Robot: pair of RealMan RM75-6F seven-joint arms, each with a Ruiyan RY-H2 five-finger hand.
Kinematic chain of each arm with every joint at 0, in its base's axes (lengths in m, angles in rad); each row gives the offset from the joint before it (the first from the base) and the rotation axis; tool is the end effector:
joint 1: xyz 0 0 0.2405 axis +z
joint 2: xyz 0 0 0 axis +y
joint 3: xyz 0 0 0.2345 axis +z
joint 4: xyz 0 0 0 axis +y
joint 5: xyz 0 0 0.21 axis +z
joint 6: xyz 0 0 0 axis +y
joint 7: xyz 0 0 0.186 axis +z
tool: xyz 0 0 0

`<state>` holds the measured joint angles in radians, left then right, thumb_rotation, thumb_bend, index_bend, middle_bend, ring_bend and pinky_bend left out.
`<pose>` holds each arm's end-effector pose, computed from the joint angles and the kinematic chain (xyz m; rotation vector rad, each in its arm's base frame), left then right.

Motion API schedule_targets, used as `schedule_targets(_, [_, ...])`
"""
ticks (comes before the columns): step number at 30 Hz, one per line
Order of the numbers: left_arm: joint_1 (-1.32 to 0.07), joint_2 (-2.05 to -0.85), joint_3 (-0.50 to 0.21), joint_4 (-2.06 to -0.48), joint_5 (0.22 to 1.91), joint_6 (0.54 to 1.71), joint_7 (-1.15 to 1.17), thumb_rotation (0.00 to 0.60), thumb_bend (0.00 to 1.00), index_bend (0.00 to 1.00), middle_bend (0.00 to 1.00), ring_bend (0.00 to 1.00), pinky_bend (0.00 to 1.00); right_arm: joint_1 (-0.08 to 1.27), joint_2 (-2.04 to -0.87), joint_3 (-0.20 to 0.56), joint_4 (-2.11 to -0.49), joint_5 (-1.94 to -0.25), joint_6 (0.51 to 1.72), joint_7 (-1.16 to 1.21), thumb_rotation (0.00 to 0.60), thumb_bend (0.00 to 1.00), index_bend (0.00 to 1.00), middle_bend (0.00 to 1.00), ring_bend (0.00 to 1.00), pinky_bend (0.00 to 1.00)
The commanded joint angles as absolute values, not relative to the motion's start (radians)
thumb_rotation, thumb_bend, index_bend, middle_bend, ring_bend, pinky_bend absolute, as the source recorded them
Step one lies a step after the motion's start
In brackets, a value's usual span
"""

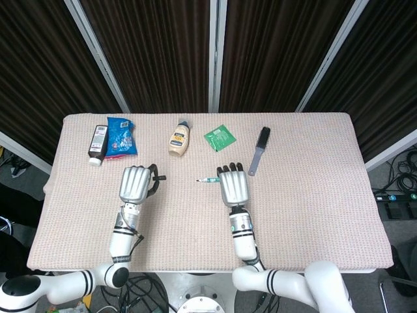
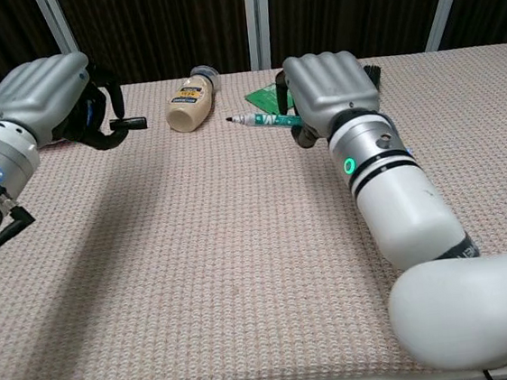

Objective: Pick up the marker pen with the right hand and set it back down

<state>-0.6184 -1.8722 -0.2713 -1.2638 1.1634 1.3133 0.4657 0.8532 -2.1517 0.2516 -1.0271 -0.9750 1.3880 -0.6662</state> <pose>-0.1274 0.3595 -0.0360 -1.4591 -0.8619 -1.0406 -0.0661 -0.3576 -0.1000 1.5111 -0.7524 0.9223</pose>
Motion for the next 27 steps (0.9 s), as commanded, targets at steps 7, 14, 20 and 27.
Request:
schedule_targets(7, [-0.563, -1.882, -0.237, -1.207, 1.111, 1.238, 0.349, 0.6, 0.38, 0.64, 0.67, 0.6, 0.65, 0.739, -2.07, 0.203, -1.136, -0.976, 1.373, -0.741, 0.6, 0.33, 0.59, 0.55, 0.31, 0.26])
schedule_targets(14, [-0.545, -1.843, -0.21, -1.208, 1.125, 1.172, 0.269, 0.6, 0.09, 0.35, 0.29, 0.29, 0.41, 0.709, -2.019, 0.221, -1.213, -0.891, 1.284, -0.834, 0.6, 0.12, 0.34, 0.33, 0.13, 0.12])
schedule_targets(20, [-0.527, -1.816, -0.21, -1.233, 1.161, 1.213, 0.25, 0.6, 0.06, 0.3, 0.24, 0.19, 0.27, 0.677, -1.971, 0.232, -1.284, -0.912, 1.305, -0.808, 0.6, 0.04, 0.19, 0.22, 0.05, 0.05])
schedule_targets(27, [-0.432, -1.73, -0.158, -1.34, 1.247, 1.372, 0.253, 0.6, 0.06, 0.28, 0.24, 0.18, 0.24, 0.529, -1.803, 0.139, -1.5, -1.09, 1.482, -0.661, 0.6, 0.05, 0.19, 0.23, 0.05, 0.05])
